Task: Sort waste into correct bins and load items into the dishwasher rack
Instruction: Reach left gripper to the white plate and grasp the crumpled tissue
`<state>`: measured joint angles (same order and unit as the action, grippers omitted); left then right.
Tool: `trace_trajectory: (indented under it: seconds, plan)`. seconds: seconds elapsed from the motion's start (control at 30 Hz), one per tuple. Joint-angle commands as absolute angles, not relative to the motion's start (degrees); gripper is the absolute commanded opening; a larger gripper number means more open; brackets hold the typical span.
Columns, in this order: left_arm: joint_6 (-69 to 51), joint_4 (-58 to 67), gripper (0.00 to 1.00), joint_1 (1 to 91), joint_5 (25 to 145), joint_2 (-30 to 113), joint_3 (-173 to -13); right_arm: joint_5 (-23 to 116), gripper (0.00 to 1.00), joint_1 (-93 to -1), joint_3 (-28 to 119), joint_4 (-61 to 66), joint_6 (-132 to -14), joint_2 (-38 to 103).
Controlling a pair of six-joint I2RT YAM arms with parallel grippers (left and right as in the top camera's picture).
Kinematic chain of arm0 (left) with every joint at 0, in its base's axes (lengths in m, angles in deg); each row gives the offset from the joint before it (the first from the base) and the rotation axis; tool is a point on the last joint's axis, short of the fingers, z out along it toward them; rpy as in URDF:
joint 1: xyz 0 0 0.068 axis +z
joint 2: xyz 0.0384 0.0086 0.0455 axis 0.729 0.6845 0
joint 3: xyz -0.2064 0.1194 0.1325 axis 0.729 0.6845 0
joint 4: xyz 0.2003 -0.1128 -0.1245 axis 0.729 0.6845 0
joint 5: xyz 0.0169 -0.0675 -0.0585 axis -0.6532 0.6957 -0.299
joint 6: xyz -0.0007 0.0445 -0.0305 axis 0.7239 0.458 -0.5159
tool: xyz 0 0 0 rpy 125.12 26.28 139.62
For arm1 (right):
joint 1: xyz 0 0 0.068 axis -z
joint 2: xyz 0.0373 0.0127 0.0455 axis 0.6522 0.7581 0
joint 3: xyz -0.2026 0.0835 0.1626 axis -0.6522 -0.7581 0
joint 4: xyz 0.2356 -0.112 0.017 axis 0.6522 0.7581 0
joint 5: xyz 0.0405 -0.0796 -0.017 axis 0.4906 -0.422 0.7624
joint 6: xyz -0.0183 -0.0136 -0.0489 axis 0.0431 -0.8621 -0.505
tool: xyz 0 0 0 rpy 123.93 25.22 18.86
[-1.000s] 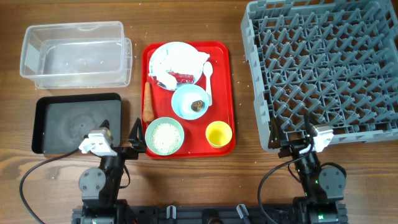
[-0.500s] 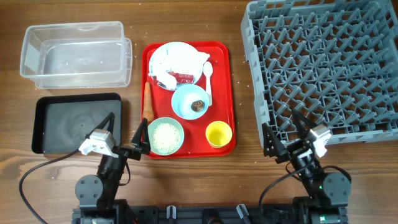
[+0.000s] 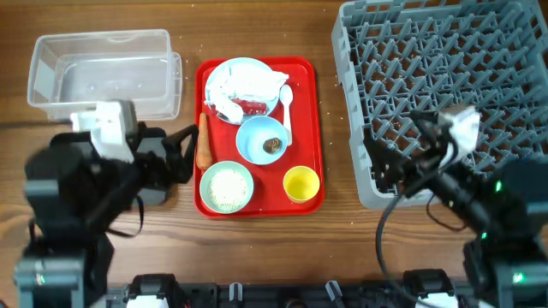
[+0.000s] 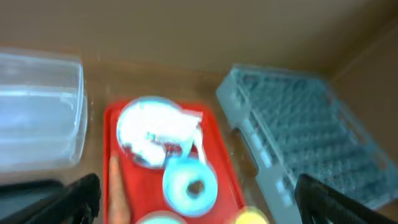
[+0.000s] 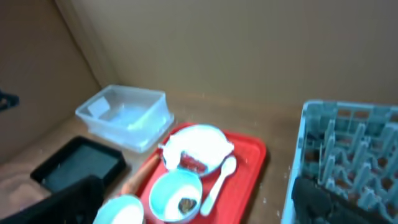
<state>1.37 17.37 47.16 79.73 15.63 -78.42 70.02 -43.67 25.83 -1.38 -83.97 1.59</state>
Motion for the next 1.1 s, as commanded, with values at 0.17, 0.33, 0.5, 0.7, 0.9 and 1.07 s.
trace_trajectory:
  seconds: [0.17, 0.33, 0.5, 0.7, 0.9, 1.07]
  plan:
    - [7.01, 33.74, 1.0, 46.9, 77.94, 49.5, -94.84, 83.0, 1.0, -43.86, 41.66, 16.8, -86.68, 27.62]
    - [6.25, 28.59, 1.0, 45.72, 82.2, 59.43, -94.84, 82.89, 1.0, -43.86, 41.64, 16.74, -86.9, 31.12]
    - [-7.0, 14.84, 0.99, 33.7, 58.66, 63.56, -94.95, 81.15, 1.0, -43.86, 41.64, 17.61, -86.88, 31.12]
    - [-3.83, -0.75, 1.0, 23.89, 44.26, 75.86, -94.99, 81.06, 1.0, -43.86, 41.64, 19.32, -87.14, 31.12]
    - [-3.0, -7.24, 1.0, 23.49, 45.03, 86.73, -94.99, 80.21, 1.0, -43.86, 41.61, 21.68, -88.39, 31.12]
    - [-0.01, -8.31, 1.0, 23.49, 48.74, 93.28, -94.99, 78.94, 1.0, -43.86, 41.61, 22.57, -88.39, 31.12]
